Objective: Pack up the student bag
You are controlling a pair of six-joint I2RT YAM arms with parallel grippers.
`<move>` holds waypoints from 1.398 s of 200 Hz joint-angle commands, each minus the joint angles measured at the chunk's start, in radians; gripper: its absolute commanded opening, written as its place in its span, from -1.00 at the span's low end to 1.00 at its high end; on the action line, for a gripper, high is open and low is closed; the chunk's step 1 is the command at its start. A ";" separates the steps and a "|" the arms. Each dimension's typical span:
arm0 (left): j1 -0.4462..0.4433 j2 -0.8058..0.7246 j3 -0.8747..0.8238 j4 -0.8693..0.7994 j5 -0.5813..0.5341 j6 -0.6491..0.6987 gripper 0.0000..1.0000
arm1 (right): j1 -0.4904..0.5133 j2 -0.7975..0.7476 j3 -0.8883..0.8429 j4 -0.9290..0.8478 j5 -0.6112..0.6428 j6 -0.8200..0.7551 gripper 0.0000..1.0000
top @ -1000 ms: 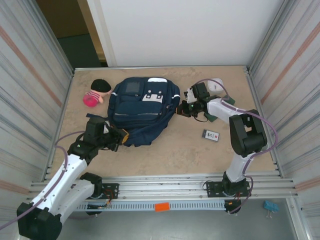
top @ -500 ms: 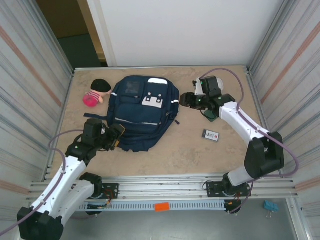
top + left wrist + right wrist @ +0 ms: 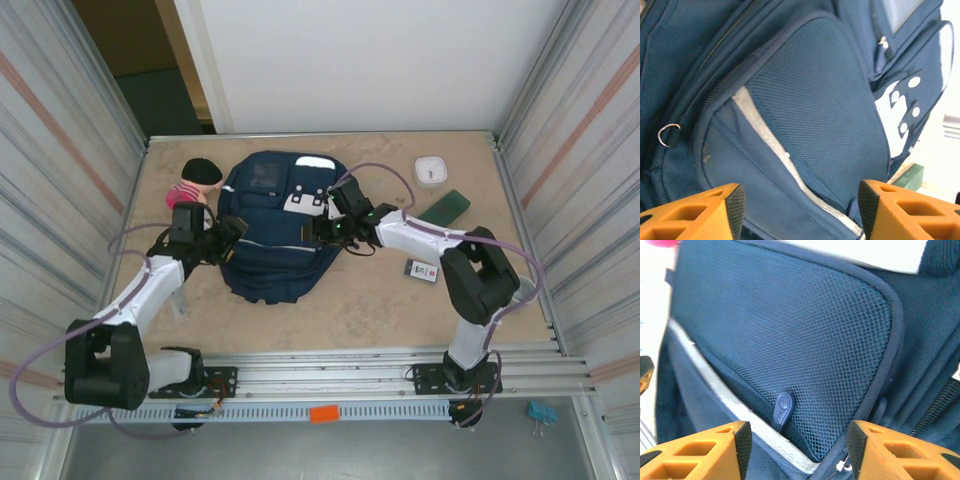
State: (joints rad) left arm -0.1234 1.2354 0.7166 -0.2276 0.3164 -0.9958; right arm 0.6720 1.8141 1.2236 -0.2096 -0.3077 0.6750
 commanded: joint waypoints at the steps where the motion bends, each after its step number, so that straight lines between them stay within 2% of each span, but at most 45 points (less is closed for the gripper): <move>1: -0.002 0.007 -0.065 0.038 0.045 0.026 0.26 | -0.012 0.047 0.004 0.010 0.012 0.034 0.09; 36: -0.100 -0.063 -0.233 0.082 0.003 -0.072 0.26 | 0.011 0.005 -0.135 0.035 0.032 0.067 0.08; 85: -0.240 -0.241 -0.341 -0.024 -0.082 -0.186 0.26 | 0.043 -0.119 -0.262 0.028 0.090 0.094 0.09; 108: -0.251 -0.333 -0.315 -0.105 -0.132 -0.164 0.25 | 0.049 -0.175 -0.252 0.009 0.107 0.076 0.10; 137: -0.251 -0.390 -0.212 -0.164 -0.222 -0.047 0.25 | 0.048 -0.271 -0.217 -0.024 0.151 0.045 0.11; 155: -0.249 -0.388 -0.147 -0.125 -0.250 0.113 0.24 | 0.048 -0.339 -0.188 -0.043 0.177 0.015 0.12; 184: -0.249 -0.330 -0.023 -0.070 -0.242 0.517 0.23 | 0.043 -0.440 -0.159 -0.069 0.212 -0.039 0.13; 207: -0.249 -0.245 0.053 -0.030 -0.108 0.849 0.24 | 0.039 -0.519 -0.191 -0.049 0.253 -0.070 0.14; 228: -0.252 -0.151 0.106 -0.029 0.128 1.163 0.22 | 0.015 -0.580 -0.246 -0.010 0.255 -0.067 0.15; 247: -0.270 -0.064 0.154 -0.089 0.270 1.417 0.24 | 0.004 -0.618 -0.279 -0.007 0.262 -0.057 0.16; 261: -0.308 -0.003 0.184 -0.163 0.306 1.613 0.26 | 0.002 -0.638 -0.296 -0.015 0.277 -0.053 0.16; 279: -0.380 0.065 0.200 -0.213 0.231 1.789 0.34 | 0.000 -0.655 -0.315 -0.023 0.286 -0.047 0.16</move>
State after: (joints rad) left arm -0.4313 1.2407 0.8761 -0.3264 0.4870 0.3676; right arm 0.6750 1.1950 0.9344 -0.2211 -0.0563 0.6422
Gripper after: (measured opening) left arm 0.654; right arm 0.580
